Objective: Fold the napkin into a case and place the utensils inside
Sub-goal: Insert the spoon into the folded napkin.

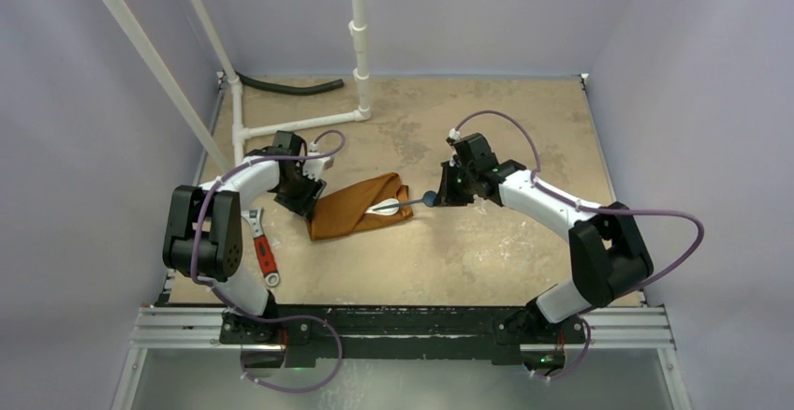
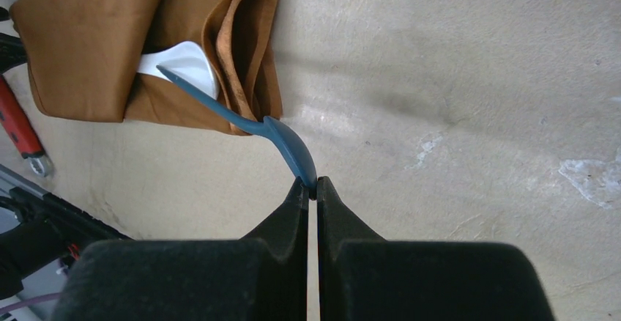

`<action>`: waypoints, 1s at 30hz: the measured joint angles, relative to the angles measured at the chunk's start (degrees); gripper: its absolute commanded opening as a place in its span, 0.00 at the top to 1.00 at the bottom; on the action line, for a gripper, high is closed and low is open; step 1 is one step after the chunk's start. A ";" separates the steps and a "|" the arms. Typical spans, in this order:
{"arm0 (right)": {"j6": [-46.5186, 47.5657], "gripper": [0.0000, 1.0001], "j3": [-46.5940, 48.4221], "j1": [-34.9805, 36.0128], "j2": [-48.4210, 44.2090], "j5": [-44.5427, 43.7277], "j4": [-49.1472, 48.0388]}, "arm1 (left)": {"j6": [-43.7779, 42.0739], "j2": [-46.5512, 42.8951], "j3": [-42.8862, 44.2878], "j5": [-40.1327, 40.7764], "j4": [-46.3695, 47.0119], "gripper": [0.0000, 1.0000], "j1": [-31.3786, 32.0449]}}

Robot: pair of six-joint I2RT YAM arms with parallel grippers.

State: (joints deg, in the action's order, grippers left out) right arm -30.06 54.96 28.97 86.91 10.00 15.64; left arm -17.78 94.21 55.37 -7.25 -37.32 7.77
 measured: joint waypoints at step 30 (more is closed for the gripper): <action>-4.92 1.00 3.58 5.62 7.93 0.70 -6.32 | -4.52 0.28 -1.01 -1.57 1.05 0.67 0.00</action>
State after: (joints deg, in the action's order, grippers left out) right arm -34.98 58.54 34.59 94.85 10.70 9.32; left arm -22.31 94.50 54.37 -8.82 -36.27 7.77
